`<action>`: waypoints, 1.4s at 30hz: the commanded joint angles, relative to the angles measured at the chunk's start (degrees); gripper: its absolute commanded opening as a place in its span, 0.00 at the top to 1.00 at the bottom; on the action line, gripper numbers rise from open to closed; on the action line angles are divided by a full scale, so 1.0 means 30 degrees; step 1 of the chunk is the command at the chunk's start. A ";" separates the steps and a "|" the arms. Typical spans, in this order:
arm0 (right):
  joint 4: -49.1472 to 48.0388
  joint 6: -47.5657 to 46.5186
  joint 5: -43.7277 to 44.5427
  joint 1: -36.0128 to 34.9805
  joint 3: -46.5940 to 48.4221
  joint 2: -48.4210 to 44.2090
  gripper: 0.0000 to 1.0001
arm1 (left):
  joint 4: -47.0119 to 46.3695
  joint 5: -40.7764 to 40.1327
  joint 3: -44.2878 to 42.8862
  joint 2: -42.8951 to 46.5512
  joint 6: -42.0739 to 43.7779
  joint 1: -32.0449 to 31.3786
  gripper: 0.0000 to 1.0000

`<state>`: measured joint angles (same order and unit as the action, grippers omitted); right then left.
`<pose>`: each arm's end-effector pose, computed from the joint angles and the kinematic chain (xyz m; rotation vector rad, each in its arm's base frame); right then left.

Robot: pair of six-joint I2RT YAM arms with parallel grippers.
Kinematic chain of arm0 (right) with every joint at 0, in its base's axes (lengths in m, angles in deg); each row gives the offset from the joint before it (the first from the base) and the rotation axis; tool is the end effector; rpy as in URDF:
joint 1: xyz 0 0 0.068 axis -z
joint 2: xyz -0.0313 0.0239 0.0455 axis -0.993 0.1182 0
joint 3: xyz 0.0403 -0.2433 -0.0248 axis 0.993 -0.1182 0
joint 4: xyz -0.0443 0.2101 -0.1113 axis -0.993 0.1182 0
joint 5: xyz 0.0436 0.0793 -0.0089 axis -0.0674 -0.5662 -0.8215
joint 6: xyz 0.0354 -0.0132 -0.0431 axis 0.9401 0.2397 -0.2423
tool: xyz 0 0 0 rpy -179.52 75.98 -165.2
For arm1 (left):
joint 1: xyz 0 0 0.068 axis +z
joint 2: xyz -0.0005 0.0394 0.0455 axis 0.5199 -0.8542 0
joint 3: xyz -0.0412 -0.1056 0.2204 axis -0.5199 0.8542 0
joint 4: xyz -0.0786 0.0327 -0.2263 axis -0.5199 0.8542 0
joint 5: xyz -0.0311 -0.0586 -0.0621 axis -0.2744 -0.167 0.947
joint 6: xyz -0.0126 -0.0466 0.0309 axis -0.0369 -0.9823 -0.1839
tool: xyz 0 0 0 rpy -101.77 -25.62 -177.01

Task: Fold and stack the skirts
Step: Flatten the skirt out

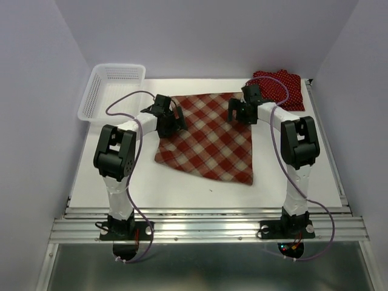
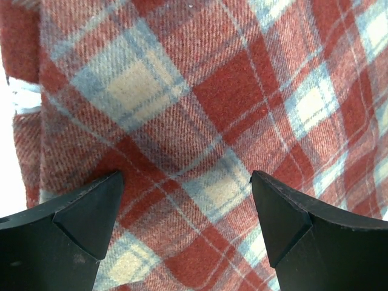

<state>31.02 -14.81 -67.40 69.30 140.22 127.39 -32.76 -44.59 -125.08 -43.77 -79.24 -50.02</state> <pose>0.4229 0.1067 0.1620 0.0537 2.5154 0.2801 0.3774 -0.1355 0.1677 -0.1737 2.4637 -0.6110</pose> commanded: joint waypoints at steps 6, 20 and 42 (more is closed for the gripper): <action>0.1163 -0.1286 -0.0499 0.0272 -0.0849 -0.4367 0.00 | 0.3741 -0.4248 -0.0433 0.3924 0.0129 0.0139 0.01; 0.2509 0.4339 -0.1023 0.0272 -1.3946 -1.8021 0.00 | 0.3864 -0.5253 0.9761 1.3069 -0.3009 0.1252 0.01; 0.2394 0.6098 -0.5100 -0.0575 -2.0190 -2.0343 0.01 | -0.1763 -0.2410 1.2169 0.8299 -0.2395 0.1545 0.82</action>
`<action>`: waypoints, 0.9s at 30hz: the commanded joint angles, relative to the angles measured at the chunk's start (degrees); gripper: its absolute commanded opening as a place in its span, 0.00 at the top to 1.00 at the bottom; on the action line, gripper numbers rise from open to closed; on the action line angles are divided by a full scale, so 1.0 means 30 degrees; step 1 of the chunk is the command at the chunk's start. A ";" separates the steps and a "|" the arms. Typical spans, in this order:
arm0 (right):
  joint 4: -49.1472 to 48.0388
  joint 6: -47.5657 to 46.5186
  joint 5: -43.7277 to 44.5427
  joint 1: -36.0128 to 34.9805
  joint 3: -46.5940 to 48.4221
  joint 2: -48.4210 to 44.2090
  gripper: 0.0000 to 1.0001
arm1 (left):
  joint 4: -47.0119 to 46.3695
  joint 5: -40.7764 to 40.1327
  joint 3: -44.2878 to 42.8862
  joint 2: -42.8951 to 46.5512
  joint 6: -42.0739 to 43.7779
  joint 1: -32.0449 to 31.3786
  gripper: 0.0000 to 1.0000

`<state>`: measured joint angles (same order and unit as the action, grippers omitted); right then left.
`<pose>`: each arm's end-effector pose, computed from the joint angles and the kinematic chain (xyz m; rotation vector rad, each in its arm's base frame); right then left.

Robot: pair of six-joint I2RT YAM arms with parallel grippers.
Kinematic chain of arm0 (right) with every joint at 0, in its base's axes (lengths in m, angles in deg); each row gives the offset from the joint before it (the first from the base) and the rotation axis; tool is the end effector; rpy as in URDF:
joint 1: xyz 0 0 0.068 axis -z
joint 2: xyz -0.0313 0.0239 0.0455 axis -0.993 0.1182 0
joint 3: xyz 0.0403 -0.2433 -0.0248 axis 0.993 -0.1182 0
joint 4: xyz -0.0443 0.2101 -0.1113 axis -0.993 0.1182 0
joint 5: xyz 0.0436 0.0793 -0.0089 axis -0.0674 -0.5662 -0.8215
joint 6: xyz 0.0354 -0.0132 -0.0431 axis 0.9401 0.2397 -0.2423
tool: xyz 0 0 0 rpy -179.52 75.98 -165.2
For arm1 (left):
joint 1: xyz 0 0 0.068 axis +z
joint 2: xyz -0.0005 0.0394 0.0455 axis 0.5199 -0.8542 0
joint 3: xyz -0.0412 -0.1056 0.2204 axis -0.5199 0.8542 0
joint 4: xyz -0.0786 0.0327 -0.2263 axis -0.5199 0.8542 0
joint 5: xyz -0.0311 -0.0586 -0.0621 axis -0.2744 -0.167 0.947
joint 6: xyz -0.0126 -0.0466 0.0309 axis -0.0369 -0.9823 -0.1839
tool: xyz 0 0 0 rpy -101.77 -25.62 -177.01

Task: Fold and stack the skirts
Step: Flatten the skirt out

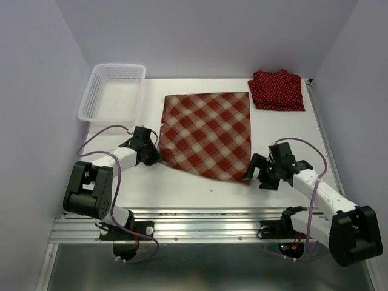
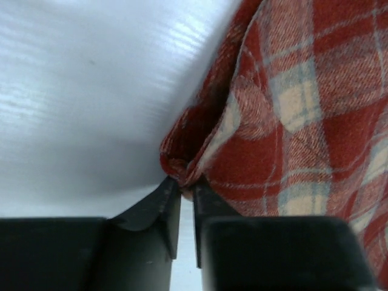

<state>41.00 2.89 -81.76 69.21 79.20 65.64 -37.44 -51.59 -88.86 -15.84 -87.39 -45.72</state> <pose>0.1681 0.0541 0.1587 0.3992 2.7202 0.6532 0.2586 -0.0689 0.1474 -0.5102 2.4644 -0.4710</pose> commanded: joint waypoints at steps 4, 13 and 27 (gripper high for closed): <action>-0.1724 0.0635 -0.0079 -0.1455 -0.0083 0.1206 0.05 | -0.0848 0.0536 0.0300 -0.1133 0.0528 0.0110 1.00; -0.3660 0.2424 0.2235 -0.2277 -0.0055 0.2291 0.49 | -0.1963 0.0802 0.1940 0.2468 0.0206 0.0110 1.00; -0.1408 0.0607 0.3935 -0.2277 0.3018 -0.1068 0.99 | 0.1164 0.0158 0.0683 0.7854 -0.0029 0.0139 1.00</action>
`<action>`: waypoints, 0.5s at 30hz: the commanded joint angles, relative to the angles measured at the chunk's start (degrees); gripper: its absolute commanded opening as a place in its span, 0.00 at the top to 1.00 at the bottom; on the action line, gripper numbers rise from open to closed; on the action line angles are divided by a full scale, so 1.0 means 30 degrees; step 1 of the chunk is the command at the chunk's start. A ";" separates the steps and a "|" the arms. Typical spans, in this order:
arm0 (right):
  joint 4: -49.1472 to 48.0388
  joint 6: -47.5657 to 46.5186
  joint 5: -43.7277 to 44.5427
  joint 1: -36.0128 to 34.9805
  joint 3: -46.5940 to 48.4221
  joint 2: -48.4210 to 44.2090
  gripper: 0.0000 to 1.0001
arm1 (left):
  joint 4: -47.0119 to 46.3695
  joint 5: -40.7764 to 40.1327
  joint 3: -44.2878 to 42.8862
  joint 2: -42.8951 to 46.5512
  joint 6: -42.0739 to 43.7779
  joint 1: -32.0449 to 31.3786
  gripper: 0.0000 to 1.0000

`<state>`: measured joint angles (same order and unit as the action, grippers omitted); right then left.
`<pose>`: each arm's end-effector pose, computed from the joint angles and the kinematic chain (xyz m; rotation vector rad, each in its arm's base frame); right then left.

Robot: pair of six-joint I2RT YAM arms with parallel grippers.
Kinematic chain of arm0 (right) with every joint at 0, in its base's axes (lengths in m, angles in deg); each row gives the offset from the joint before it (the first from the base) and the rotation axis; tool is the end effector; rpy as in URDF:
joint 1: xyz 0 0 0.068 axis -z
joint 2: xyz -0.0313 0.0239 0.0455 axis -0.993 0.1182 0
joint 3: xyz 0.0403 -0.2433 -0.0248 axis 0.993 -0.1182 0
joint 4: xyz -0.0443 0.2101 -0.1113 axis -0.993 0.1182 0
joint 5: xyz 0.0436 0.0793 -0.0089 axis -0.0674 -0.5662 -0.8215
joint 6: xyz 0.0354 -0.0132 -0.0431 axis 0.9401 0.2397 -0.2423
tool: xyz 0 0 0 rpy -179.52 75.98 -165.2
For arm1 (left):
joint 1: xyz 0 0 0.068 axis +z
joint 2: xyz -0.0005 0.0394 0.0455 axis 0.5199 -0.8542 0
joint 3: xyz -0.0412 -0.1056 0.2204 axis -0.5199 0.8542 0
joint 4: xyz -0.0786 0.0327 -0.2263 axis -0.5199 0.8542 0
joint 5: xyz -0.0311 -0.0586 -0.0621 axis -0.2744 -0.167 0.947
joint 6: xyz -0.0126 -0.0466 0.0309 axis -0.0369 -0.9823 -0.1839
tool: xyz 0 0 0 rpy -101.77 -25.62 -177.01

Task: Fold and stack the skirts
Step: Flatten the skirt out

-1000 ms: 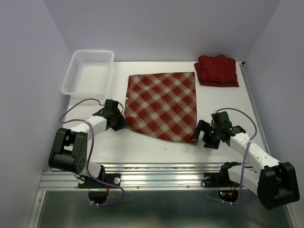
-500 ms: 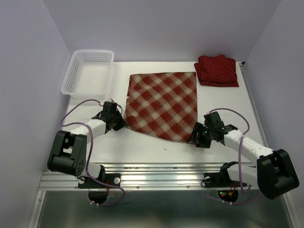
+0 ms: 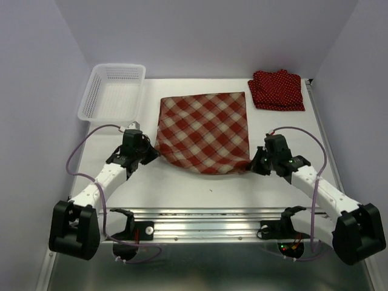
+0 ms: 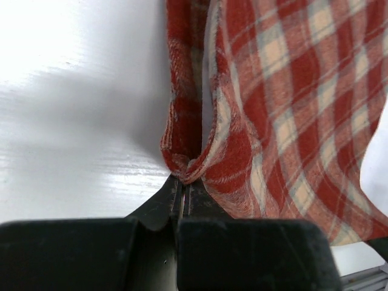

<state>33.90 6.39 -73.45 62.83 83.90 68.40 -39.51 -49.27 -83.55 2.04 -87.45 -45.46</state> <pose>0.1891 0.0768 0.1804 0.3418 2.5680 0.5930 0.2281 -0.0616 0.1957 -0.4334 2.2288 -0.6189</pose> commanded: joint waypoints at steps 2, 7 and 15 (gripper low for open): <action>0.2127 -0.0587 0.1226 -0.0149 0.2299 -0.3131 0.99 | 0.3086 -0.0820 -0.1468 0.2862 -0.0210 0.0023 1.00; 0.6487 -0.0618 0.2043 -0.0149 0.4763 -0.4337 0.99 | 0.6018 -0.1727 -0.2786 0.4682 -0.0620 0.0023 1.00; 1.1449 0.0174 0.2749 -0.0149 0.7722 -0.6418 0.99 | 1.0242 -0.0355 -0.4455 0.7203 -0.0798 0.0052 1.00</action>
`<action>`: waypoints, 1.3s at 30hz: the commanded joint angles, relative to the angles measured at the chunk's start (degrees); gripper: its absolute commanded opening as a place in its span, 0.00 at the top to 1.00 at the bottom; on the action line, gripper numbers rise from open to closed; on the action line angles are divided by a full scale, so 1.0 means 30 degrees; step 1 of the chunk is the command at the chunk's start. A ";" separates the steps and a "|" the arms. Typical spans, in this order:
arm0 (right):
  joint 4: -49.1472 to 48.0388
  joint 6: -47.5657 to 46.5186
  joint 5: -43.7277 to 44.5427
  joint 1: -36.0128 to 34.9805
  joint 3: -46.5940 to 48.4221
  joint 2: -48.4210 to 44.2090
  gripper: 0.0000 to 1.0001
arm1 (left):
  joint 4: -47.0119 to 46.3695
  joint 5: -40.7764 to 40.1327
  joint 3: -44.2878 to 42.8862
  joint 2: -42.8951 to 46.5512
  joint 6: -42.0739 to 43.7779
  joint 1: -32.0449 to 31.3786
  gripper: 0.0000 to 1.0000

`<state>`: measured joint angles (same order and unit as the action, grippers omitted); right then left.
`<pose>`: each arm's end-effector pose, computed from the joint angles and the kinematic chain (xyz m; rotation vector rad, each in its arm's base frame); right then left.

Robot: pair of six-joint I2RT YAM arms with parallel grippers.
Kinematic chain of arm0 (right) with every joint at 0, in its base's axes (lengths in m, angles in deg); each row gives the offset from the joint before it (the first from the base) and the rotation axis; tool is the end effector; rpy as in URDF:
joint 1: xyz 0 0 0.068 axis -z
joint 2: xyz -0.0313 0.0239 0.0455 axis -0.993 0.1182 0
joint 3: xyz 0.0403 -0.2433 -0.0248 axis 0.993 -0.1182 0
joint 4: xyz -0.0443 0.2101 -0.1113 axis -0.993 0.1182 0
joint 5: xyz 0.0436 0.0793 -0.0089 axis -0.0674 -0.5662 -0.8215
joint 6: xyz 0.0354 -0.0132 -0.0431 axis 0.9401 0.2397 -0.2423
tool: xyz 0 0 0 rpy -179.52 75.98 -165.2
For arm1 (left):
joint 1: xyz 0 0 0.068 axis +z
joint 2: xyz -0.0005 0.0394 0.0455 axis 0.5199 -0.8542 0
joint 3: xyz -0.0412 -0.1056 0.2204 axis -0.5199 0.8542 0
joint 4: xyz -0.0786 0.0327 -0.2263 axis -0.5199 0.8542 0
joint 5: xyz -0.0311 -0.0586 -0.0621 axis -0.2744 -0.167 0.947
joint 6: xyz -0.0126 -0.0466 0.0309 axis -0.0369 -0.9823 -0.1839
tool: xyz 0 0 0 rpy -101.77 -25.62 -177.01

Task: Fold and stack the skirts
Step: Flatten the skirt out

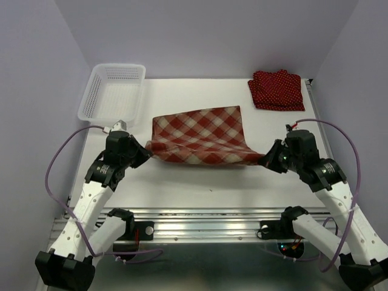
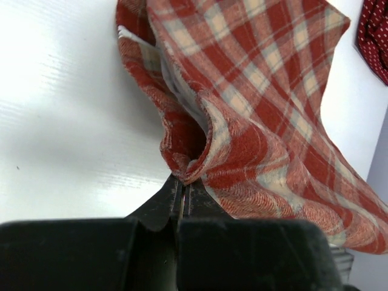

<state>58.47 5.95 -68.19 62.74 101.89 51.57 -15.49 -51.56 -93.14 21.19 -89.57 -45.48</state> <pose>0.1423 0.0557 0.2911 0.3336 2.3672 0.5693 0.1748 -0.0466 0.2743 -0.4745 2.1331 -0.6283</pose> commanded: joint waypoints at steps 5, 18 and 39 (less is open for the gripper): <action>0.2065 -0.0293 0.1081 -0.0120 0.2781 -0.0111 0.99 | 0.2383 0.0679 -0.2546 0.0649 0.0026 0.0030 1.00; -0.2682 -0.2517 0.5095 -0.0120 0.5653 0.5661 0.99 | 0.0274 -0.0844 -0.5387 -0.4268 -0.0561 0.0059 1.00; -0.6698 -0.8090 0.7439 0.0407 1.5915 0.7341 0.99 | -0.1247 0.1909 -1.8786 -0.8272 0.2108 0.2110 1.00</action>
<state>40.11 -16.69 -50.04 63.36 154.02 79.20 -18.58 -45.79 -154.76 -10.77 -84.24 -39.64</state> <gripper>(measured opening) 0.033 0.038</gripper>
